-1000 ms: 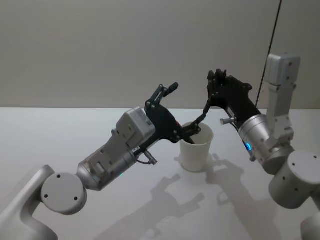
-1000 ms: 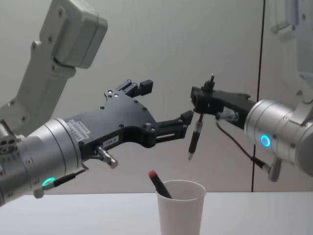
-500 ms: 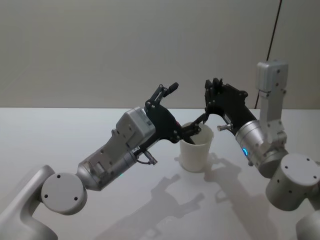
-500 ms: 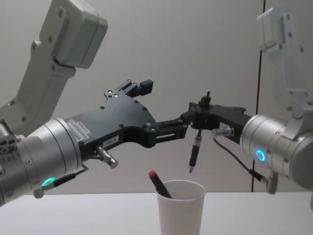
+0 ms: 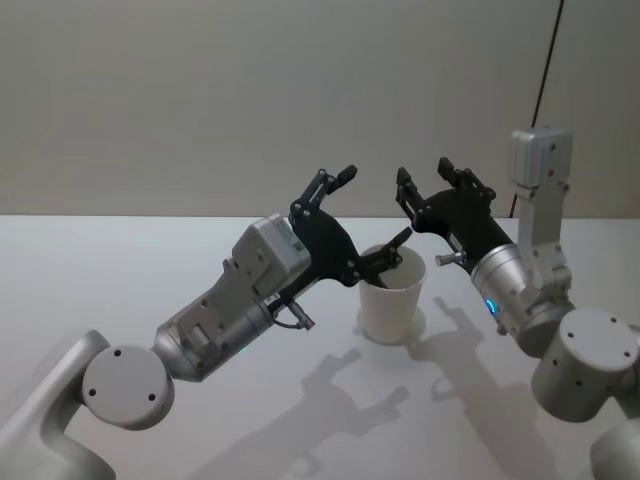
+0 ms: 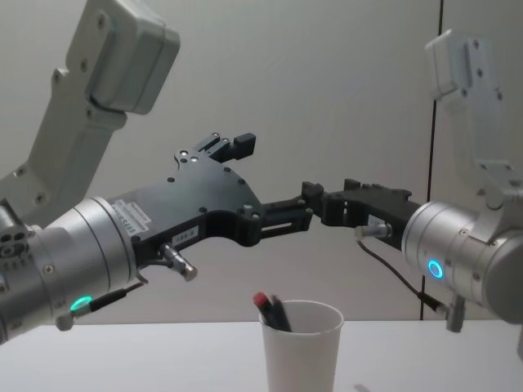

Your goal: Place the pen into the pen holder.

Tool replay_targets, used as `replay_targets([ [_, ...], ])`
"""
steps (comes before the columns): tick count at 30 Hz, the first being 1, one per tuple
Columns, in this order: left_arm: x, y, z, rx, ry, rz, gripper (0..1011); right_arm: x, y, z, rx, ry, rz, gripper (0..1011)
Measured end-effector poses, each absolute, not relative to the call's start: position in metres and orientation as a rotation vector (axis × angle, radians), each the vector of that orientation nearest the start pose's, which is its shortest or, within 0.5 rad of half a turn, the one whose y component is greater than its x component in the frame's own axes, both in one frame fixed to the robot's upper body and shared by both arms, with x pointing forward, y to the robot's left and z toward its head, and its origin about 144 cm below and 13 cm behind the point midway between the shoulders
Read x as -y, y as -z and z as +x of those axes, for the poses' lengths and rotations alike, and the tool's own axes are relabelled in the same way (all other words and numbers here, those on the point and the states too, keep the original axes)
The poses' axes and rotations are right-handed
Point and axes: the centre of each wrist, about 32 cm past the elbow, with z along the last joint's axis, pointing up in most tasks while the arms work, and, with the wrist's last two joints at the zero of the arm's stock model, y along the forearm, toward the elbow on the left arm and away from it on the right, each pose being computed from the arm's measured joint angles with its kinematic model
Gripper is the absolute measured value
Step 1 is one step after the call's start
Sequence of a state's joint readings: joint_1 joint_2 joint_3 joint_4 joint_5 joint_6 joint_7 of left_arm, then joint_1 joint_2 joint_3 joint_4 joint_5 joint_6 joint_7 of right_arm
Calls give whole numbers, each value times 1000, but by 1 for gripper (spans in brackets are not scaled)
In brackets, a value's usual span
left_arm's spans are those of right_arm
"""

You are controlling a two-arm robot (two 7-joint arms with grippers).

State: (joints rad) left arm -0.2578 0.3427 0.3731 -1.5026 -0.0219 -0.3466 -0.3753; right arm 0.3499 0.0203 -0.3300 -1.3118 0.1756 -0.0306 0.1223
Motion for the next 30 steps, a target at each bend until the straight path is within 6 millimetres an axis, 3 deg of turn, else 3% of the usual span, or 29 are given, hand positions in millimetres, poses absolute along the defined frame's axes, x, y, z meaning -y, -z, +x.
replay_targets([
  [10,-222,-1191,512,568,-791,4,1004,134,-1183,544,20,1135,119,876],
  [15,-222,-1191,512,568,-791,4,1004,135,-1184,543,17,1137,126,990],
  [30,-222,-1191,512,568,-791,4,1004,144,-1190,536,16,1153,163,1001],
])
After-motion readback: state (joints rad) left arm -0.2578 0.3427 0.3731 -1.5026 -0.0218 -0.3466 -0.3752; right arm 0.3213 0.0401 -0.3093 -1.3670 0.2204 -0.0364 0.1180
